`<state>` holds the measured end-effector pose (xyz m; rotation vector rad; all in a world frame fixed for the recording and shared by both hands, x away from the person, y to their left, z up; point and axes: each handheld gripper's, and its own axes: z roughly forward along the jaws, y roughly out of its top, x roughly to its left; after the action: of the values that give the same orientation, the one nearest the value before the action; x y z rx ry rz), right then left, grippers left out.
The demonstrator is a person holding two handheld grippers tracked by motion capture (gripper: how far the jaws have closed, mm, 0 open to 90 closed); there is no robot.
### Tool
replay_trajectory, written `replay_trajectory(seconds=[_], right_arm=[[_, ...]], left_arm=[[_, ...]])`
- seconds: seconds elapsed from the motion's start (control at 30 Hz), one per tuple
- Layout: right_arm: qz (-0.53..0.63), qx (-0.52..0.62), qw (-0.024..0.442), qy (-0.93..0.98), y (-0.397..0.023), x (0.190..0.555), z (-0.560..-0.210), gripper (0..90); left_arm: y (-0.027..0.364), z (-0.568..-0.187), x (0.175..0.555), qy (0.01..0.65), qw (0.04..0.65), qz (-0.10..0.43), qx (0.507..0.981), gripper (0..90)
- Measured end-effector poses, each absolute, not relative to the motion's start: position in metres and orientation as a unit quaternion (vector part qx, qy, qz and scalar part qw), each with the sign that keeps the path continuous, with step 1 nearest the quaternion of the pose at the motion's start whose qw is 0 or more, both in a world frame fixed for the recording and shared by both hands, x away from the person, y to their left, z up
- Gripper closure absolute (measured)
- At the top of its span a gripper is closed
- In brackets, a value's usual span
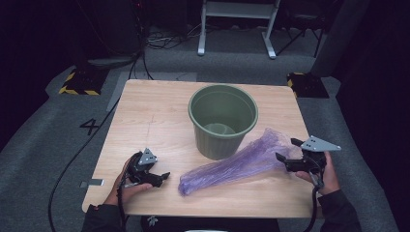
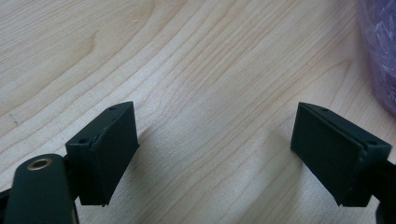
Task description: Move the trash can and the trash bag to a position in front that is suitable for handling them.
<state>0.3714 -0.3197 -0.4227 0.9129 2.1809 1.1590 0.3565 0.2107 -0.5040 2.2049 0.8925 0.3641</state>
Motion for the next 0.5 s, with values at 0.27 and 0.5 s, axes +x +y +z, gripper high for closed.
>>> replay_trajectory(seconds=[0.27, 0.5], right_arm=[[0.428, 0.314, 0.242, 0.812, -0.292, 0.38, -0.419, 16.4], [0.428, 0.292, 0.228, 0.824, -0.264, 0.389, -0.421, 16.3]], left_arm=[[0.211, -0.504, 0.357, 0.346, 0.36, 0.141, 0.855, 14.3], [0.211, -0.504, 0.357, 0.346, 0.359, 0.142, 0.855, 14.3]])
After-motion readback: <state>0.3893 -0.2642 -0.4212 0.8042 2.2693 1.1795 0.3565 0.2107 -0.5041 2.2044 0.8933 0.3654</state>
